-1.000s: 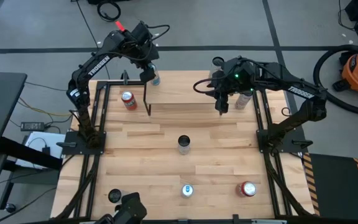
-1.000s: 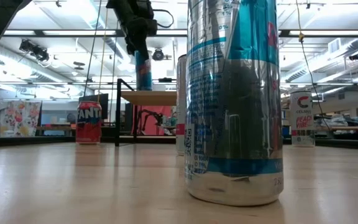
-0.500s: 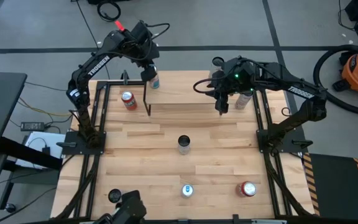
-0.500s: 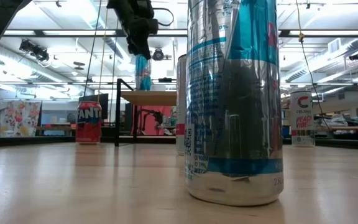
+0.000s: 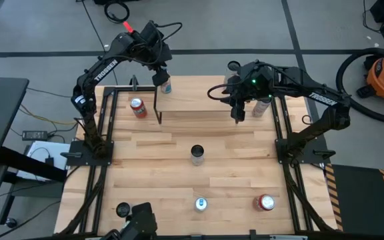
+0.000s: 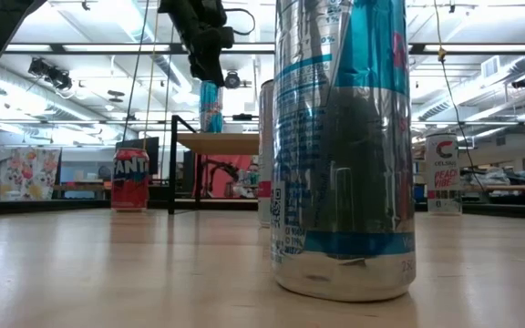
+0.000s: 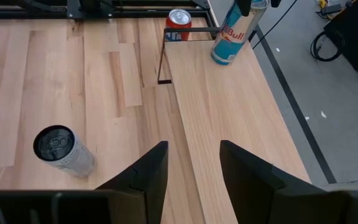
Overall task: Place canned beverage on shelf
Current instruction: Put the top blue soda can on the shelf
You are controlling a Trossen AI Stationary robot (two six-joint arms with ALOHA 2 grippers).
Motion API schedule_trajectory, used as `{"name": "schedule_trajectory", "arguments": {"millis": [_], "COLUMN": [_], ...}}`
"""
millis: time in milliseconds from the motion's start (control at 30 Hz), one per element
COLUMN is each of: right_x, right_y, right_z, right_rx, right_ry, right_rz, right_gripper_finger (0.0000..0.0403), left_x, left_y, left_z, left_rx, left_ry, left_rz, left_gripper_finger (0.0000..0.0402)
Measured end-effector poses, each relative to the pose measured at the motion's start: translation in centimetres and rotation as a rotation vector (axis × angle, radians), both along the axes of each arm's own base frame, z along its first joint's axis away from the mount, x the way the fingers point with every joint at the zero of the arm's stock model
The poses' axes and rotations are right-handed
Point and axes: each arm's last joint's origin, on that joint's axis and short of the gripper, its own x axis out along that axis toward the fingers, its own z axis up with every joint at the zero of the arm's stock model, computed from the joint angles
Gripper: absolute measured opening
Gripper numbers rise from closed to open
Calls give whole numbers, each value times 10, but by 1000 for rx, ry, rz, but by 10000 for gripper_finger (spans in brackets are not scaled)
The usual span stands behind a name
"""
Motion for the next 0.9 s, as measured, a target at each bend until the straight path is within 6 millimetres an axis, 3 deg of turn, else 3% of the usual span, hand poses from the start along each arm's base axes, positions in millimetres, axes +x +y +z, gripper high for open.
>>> {"name": "schedule_trajectory", "arguments": {"millis": [267,533,900], "right_x": [0,0,-1], "right_y": [0,0,0], "right_z": [0,0,-1], "right_rx": [0,1,3], "right_ry": [0,4,14], "right_rz": [0,0,0], "right_gripper_finger": [154,154,154], "left_x": [0,-7,-14], "left_y": [-1,-7,-16], "left_z": [1,25,23], "left_rx": [3,10,-64], "left_ry": [-2,-54,27], "left_rz": [-2,46,53], "left_gripper_finger": [288,288,288]}}
